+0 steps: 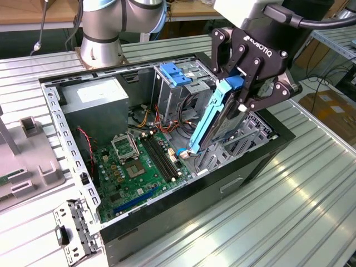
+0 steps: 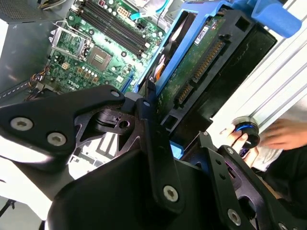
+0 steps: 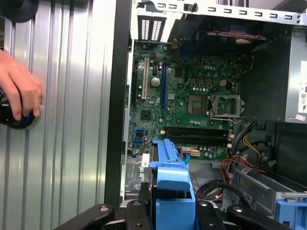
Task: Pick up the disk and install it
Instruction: 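Pick up the disk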
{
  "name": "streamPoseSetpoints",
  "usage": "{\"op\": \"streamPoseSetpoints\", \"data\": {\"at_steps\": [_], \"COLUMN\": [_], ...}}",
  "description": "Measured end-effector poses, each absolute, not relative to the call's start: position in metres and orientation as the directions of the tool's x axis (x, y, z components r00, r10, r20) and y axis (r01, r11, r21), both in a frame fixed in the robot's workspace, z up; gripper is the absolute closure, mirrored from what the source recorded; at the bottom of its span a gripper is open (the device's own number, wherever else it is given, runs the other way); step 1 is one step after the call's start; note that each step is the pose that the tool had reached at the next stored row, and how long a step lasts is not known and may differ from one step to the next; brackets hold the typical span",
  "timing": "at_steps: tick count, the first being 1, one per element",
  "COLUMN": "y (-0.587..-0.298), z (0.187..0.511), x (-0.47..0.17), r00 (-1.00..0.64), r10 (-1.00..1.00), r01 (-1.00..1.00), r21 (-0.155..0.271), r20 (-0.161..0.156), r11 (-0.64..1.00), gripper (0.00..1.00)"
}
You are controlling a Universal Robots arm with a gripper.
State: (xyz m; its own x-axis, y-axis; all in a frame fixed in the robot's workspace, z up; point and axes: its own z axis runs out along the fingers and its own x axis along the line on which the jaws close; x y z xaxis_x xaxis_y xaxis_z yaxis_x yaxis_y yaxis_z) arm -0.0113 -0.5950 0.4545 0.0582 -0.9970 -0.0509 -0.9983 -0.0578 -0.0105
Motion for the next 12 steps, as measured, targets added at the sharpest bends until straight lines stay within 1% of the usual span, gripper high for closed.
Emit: {"op": "streamPoseSetpoints", "data": {"at_steps": [12], "y": [-0.5952], "z": [0.4544], "x": [-0.0055], "r00": [0.058], "r10": [-0.997], "r01": [-0.998], "r21": [-0.011], "r20": [-0.051], "r11": [-0.058], "gripper": [0.64]}}
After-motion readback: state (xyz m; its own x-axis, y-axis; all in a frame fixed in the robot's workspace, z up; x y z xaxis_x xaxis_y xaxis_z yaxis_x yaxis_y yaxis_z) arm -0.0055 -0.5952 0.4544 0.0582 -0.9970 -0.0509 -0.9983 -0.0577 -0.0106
